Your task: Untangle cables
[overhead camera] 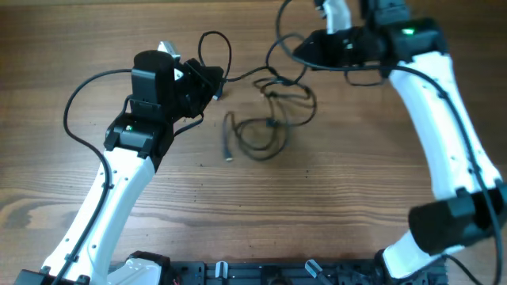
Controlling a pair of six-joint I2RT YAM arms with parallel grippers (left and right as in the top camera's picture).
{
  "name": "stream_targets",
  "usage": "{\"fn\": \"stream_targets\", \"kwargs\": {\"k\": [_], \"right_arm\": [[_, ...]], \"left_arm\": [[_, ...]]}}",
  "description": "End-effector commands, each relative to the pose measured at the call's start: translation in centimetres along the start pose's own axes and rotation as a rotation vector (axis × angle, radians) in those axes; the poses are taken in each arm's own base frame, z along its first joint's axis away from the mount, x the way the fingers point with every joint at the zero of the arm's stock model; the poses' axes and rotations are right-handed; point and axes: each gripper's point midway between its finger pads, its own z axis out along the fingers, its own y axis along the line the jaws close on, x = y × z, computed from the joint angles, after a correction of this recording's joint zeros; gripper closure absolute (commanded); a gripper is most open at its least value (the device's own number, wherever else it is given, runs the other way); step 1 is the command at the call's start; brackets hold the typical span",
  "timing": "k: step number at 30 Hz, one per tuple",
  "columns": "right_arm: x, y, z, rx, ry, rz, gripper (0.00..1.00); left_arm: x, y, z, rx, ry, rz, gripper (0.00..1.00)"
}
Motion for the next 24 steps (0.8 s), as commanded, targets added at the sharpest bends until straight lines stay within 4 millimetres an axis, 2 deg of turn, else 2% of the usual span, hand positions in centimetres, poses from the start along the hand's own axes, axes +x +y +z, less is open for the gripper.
{"fn": "stream_targets", "kwargs": {"k": [1, 8, 12, 19, 24], "right_arm": [[-1.9, -0.5, -6.7, 0.024, -0.155, 0.053, 0.96], [-2.7, -1.6, -12.2, -0.001, -0.265, 0.103, 0.96], [-2.7, -4.0, -14.6, 0.032, -0.313, 0.185, 0.96], [-2.8, -5.4, -16.1, 0.033, -0.346, 0.217, 0.96], [-2.9, -5.2, -16.7, -0.006, -0.357, 0.217, 0.96]], "left_arm": [[-0.3, 0.3, -0.1, -0.018, -0.009, 0.079, 0.96], [-0.1, 1.0, -0.2, -0.043, 0.000, 0.070, 0.96], [0.0, 1.3, -0.2, -0.059, 0.001, 0.066, 0.96], [0.0, 1.3, -0.2, -0.059, 0.000, 0.066, 0.96], [0.0, 1.4, -0.2, -0.064, 0.002, 0.064, 0.96]]}}
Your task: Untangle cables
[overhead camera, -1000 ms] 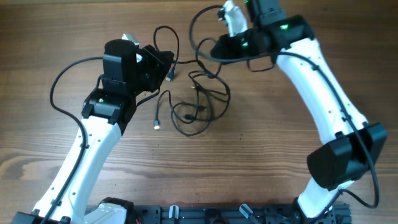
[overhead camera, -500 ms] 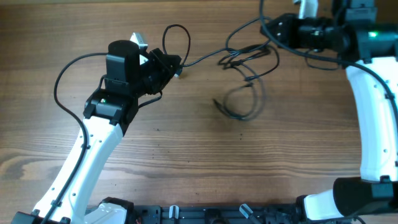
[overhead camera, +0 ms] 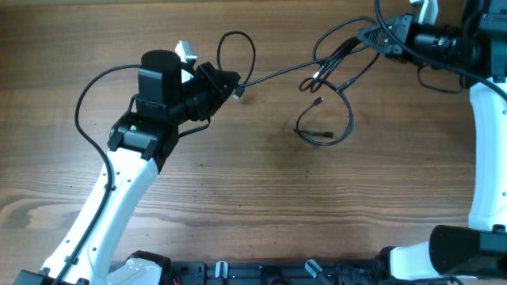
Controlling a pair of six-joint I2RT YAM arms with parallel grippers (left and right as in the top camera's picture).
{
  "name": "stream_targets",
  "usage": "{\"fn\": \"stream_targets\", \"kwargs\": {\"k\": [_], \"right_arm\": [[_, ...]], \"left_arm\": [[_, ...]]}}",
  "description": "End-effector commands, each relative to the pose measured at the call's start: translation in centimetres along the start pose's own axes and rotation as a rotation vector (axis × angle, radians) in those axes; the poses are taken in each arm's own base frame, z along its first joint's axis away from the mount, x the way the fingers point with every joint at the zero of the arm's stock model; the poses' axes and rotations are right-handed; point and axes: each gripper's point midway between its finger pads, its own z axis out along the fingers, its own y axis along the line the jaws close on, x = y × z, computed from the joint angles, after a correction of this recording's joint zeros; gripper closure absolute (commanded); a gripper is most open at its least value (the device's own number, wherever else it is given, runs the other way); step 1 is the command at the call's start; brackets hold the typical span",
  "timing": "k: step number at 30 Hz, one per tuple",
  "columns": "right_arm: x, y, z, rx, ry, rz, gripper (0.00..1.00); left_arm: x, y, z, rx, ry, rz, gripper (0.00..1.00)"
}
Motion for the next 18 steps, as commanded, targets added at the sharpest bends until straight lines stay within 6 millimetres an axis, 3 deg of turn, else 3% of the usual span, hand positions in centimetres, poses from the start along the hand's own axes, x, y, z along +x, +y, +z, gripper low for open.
{"fn": "stream_targets", "kwargs": {"k": [1, 11, 18], "right_arm": [[-2.7, -1.0, -4.6, 0.066, -0.148, -0.030, 0.96], [-3.0, -1.7, -6.1, 0.043, -0.172, 0.025, 0.96], [-3.4, -3.9, -8.3, 0.090, -0.215, 0.064, 0.96]], "left_arm": [[-3.0, 3.4, -0.6, -0.128, -0.139, 0.001, 0.96], [-3.3, 4.3, -0.8, -0.169, -0.164, -0.007, 0.96], [-3.5, 4.1, -0.8, -0.162, -0.172, -0.004, 0.96]]}}
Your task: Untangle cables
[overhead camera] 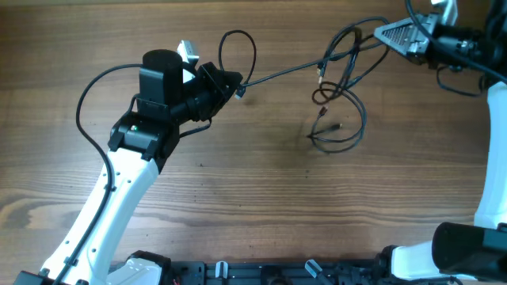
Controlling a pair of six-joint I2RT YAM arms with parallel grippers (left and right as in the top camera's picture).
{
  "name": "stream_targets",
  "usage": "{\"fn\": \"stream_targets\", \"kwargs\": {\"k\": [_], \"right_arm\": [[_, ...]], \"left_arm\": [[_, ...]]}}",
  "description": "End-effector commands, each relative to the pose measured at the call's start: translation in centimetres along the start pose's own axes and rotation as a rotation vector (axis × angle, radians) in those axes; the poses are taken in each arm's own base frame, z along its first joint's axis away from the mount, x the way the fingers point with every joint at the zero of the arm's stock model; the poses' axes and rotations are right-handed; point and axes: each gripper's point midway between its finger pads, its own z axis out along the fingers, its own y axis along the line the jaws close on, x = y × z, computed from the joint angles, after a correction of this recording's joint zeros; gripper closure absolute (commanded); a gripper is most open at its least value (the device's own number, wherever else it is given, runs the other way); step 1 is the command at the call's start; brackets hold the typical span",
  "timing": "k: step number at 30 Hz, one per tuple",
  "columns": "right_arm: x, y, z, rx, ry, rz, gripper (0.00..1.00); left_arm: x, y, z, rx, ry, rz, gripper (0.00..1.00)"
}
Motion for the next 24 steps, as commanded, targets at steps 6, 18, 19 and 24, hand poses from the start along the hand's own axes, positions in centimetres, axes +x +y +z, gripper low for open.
{"fn": "stream_targets", "kwargs": {"k": [6, 18, 19, 24], "right_arm": [[-4.2, -5.4, -9.8, 0.214, -0.276, 0.023, 0.96], [-3.5, -5.8, -8.8, 0.260, -0.245, 0.039, 0.96], [-3.5, -5.7, -8.6, 0.258, -0.240, 0.035, 0.96], [-3.1, -4.9, -7.6, 0.241, -0.215, 0.025, 0.96]], "left_arm": [[-3.9, 4.6, -0.8, -0.171, -0.187, -0.010, 0.96], [-3.8, 5.1, -1.1, -0.204, -0.163, 0.161, 0.96], [-3.9, 5.1, -1.2, -0.203, -0.167, 0.160, 0.96], [-4.8, 5.5, -1.7, -0.207, -0.182, 0.149, 0.96]]}}
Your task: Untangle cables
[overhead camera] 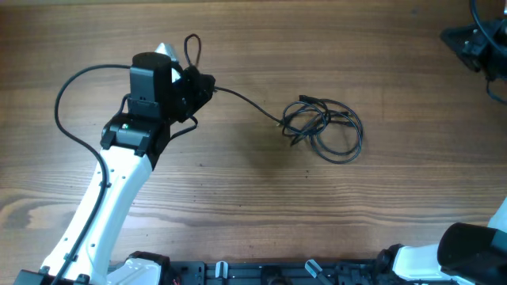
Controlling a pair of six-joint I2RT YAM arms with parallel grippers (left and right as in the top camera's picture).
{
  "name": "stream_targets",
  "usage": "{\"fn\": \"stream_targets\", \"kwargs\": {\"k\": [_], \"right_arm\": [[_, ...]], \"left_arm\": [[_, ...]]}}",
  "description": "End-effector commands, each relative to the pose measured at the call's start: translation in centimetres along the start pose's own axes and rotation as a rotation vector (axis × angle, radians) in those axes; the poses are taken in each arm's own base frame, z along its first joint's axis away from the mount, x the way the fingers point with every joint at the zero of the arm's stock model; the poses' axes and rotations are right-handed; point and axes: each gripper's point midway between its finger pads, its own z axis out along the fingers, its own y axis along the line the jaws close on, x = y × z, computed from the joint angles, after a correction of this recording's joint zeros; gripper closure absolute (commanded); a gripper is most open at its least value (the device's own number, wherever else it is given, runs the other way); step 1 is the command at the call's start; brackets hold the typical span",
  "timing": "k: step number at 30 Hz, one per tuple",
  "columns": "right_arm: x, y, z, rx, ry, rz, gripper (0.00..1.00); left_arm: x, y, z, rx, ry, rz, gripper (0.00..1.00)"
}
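Observation:
A black cable lies mostly as a tangled coil [325, 131] on the wooden table right of centre. One strand [245, 103] runs from the coil up and left to my left gripper [207, 85], which is shut on it. A small loop of the same cable [192, 46] stands out behind that gripper. My right gripper [463, 43] is at the upper right edge of the view, far from the coil, partly cut off, with no cable in it.
The left arm's own black supply cable [67, 99] arcs out to the left of the arm. The arm bases and a dark rail [261, 273] sit along the near edge of the table.
My right gripper has let go of the cable and now sits farther right. The bundle has dropped to the table as a coil. My left gripper has shifted slightly left, still holding its strand.
First both grippers held the tangled cable close together at the table's far middle. Then the right gripper was far to the right with the cable stretched between them, loops hanging below. Now the right has released and the coil lies on the table, tethered to the left.

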Motion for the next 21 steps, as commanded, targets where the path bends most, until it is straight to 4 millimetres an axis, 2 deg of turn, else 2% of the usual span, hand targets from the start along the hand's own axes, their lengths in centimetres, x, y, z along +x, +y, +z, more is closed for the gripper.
{"fn": "stream_targets", "kwargs": {"k": [1, 4, 10, 14, 15, 17, 21], "right_arm": [[0.4, 2.2, -0.4, -0.012, -0.006, -0.072, 0.96], [1.2, 3.5, 0.6, -0.036, 0.028, -0.094, 0.96], [2.9, 8.3, 3.5, -0.133, 0.078, -0.166, 0.96], [3.4, 11.7, 4.7, -0.218, 0.082, -0.196, 0.96], [3.5, 12.2, 4.8, -0.229, 0.081, -0.204, 0.96], [4.6, 13.1, 5.5, -0.240, 0.112, -0.213, 0.96], [5.9, 12.7, 6.5, -0.169, 0.135, -0.236, 0.96]], "left_arm": [[-1.2, 0.6, -0.5, -0.006, -0.035, 0.037, 0.96], [-1.9, 0.6, -0.8, 0.011, -0.043, 0.068, 0.96], [-3.4, 1.5, -1.6, 0.015, -0.060, 0.081, 0.96], [-4.5, 2.0, -2.2, 0.044, -0.065, 0.106, 0.96], [-4.8, 1.4, -2.4, 0.083, -0.062, 0.113, 0.96], [-6.4, -3.5, -4.6, 0.368, -0.073, 0.215, 0.96], [-7.2, -8.2, -7.7, 0.617, -0.066, 0.230, 0.96]]}}
